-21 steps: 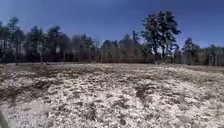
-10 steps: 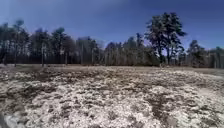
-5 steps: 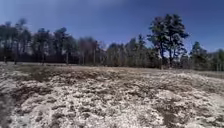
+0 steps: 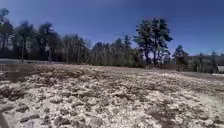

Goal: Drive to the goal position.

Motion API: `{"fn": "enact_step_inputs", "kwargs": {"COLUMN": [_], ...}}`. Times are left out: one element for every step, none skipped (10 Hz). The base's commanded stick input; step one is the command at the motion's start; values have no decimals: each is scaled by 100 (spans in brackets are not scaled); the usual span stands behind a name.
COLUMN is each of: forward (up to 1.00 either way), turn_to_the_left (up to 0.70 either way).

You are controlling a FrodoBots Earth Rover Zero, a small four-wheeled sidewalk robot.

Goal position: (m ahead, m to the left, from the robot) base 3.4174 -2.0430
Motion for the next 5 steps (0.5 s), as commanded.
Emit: {"fn": "enact_step_inputs", "kwargs": {"forward": [70, 70, 70, 70, 70], "turn_to_the_left": [-35, -35, -35, -35, -35]}}
